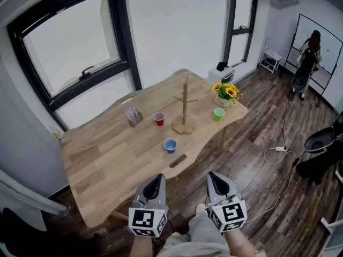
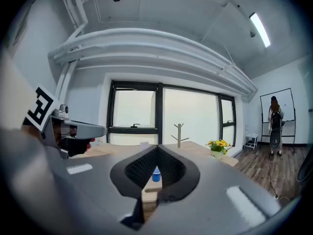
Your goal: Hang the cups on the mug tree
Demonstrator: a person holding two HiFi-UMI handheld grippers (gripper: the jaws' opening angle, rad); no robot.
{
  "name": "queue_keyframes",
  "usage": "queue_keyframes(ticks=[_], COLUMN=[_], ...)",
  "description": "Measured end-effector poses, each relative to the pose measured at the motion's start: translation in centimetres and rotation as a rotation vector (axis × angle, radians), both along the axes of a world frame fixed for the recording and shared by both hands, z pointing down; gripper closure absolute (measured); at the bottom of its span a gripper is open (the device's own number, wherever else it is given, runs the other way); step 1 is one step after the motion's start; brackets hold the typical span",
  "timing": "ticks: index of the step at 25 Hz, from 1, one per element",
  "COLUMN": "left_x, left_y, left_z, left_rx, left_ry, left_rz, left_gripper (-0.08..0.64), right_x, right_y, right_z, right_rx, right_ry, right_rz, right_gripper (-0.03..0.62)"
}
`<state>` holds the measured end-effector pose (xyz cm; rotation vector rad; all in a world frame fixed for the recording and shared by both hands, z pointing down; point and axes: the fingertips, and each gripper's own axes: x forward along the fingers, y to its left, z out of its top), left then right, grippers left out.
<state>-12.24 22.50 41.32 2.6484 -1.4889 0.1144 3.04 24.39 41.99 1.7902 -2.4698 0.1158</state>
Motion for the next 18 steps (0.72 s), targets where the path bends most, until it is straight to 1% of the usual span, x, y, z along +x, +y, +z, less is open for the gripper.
queue_keyframes(ticks=[7,11,16,18], left_x=[1.0,1.6,2.4,2.6], left_y=[-3.1,-5.1,-7.3,-8.1], left_z=[0.8,1.3,1.7,1.9], left_rx=[-0.018,-0.031,-0.040,-0.045], left_ry=[-0.013,-0.021,-0.040,-0.048], left_rz=[-0.008,-0.022,-0.039,-0.044], left_gripper=[0.560,0.558,0.560,0.560], right_x=[1.5,2.3,4.0,4.7], right_y=[-3.8,-5.9,-8.5,-9.6], right_z=[0.3,0.7,1.5,1.7], right_rx=[-0.001,-0.013,-0.035,-0.043], right_ry=[-0.028,-0.039,-0.040,-0.044], right_rz=[-0.002,-0.016,-0.010,-0.005], right_gripper=[0.594,0.592,0.592,0.566])
